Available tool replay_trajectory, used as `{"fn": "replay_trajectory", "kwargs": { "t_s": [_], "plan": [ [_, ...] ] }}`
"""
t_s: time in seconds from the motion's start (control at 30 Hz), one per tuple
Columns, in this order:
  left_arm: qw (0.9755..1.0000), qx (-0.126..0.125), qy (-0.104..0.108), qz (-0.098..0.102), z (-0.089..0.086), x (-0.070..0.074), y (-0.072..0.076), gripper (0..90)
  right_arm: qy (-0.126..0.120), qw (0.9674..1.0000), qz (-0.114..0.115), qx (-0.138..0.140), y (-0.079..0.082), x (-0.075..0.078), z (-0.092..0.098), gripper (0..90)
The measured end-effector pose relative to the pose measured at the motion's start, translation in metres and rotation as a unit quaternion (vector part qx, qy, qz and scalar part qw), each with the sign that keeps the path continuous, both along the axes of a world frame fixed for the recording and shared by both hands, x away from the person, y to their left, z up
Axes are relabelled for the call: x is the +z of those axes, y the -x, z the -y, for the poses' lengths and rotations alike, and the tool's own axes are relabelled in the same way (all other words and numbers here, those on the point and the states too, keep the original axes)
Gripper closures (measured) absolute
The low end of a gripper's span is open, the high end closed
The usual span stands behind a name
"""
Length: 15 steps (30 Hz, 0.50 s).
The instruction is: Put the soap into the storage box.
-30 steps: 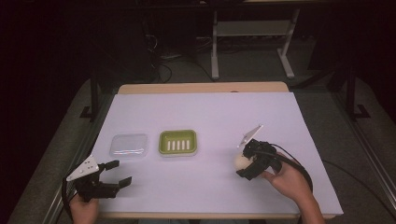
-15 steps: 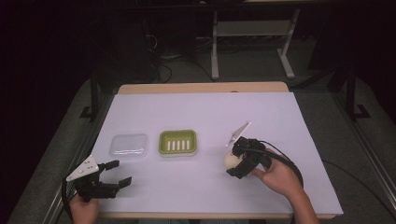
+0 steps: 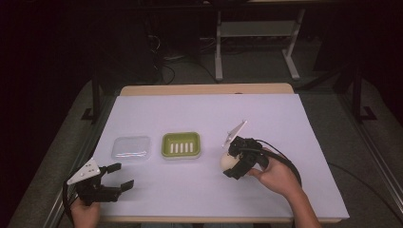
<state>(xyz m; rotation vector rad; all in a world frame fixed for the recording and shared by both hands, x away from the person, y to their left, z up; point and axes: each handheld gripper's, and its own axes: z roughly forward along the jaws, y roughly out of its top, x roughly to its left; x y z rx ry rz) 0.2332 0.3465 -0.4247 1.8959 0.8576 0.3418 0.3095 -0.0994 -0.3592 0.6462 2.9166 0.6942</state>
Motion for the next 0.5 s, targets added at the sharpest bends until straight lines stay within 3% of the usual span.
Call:
{"fn": "replay_trajectory", "kwargs": {
  "t_s": [0.5],
  "plan": [
    [1.0, 0.0, 0.0, 0.001, -0.001, 0.0, 0.0, 12.8, -0.002, 0.9999, -0.001, 0.017, -0.009, 0.006, -0.018, 24.0]
  ]
}}
